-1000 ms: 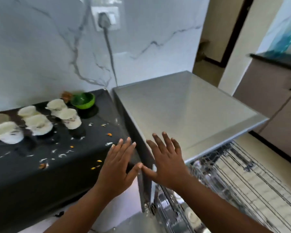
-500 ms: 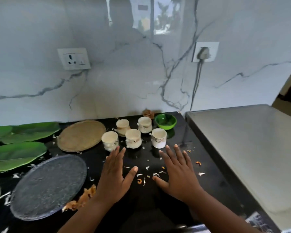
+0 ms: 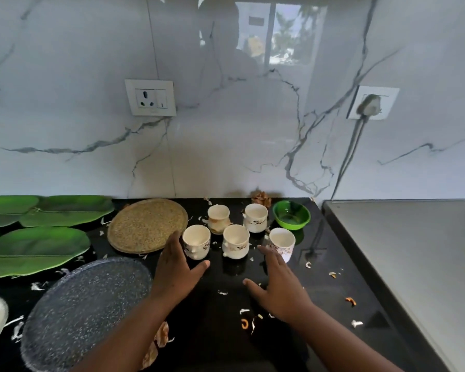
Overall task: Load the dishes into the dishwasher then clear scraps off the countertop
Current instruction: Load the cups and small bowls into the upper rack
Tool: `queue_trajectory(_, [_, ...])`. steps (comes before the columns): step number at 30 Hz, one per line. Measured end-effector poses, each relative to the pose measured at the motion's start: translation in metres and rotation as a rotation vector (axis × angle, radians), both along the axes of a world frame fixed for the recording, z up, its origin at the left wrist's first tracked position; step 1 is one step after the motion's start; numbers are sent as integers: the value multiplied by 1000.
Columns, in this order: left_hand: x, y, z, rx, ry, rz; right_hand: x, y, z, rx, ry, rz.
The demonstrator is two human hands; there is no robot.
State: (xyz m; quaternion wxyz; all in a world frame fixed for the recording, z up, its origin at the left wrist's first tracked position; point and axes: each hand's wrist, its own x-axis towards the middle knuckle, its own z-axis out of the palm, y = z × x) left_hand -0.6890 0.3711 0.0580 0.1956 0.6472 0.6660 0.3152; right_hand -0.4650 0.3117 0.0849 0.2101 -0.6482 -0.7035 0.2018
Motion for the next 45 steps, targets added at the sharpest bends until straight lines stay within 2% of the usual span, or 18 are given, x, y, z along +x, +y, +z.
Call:
queue_trajectory(4, [0,17,-5,-104,-81,18,-15,33,-9,-76,203,-34])
queue_trajectory(9, [3,31,-13,-118,-161,99,-28,73,-23,-111,333,-106])
queue_trajectory(18, [25,45,-17,-35,-279,150,-30,107,-29,-126,406,-152])
queue_trajectory(23, [33,25,-13,50,-389,136,-19,89,-16,-118,414,-148])
queue_trajectory(26, [39,5,0,114,-482,114,-13,67,-9,-109,482,-178])
queue_trajectory(30, [52,-22,26,99,-666,20,1,31,11,-119,713,-235])
queue_trajectory(34, [83,-50,45,-53,-913,-177,24,-15,25,-210,1246,-314])
queue_trajectory(38, [131,-73,56,-187,-1071,-357,64,-64,36,-249,1631,-424])
queue_trajectory(42, [194,-103,60,-319,-1137,-492,123,-123,48,-126,1801,-480])
queue_trajectory(45, [245,-128,58,-395,-1131,-558,172,-167,47,-20,1801,-553])
